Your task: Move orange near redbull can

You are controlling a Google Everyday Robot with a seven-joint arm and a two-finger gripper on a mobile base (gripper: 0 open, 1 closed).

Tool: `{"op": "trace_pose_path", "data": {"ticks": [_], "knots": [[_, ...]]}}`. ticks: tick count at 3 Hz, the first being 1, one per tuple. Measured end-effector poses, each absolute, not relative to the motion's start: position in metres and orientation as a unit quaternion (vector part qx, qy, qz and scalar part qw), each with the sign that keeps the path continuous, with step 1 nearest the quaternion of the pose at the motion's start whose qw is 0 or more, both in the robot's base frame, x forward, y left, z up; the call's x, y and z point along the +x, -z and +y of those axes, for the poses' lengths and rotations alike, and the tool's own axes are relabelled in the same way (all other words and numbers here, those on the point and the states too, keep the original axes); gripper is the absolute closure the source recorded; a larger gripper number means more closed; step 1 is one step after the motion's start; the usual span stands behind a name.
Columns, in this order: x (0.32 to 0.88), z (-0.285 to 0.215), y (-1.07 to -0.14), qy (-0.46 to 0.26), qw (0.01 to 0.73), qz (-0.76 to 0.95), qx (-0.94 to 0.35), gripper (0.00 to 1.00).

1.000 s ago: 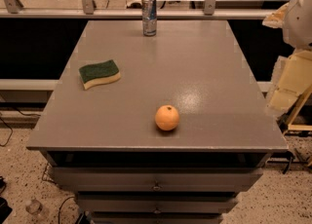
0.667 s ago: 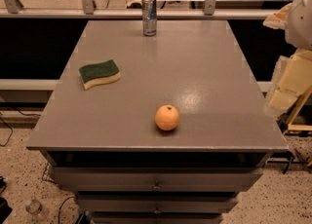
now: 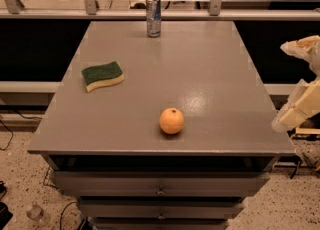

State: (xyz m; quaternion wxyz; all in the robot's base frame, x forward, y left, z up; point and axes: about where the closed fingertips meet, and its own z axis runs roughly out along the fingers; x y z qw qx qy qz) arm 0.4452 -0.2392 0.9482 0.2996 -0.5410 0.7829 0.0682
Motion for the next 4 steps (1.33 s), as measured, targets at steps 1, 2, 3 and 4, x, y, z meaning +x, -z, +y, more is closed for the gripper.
{"op": "trace_pose_path", "data": {"ticks": [1,2,3,4], "knots": [[0.448,-0.227,-0.933,-0.143,0.361,0.765,-0.515,0.00],[0.449,-0.203,-0.935,-0.217,0.418,0.735,-0.488,0.00],[0.445,-0.172,-0.940,-0.271,0.462,0.714,-0.450,0.00],[0.445,-0.172,-0.940,-0.271,0.462,0.714,-0.451,0.00]]}}
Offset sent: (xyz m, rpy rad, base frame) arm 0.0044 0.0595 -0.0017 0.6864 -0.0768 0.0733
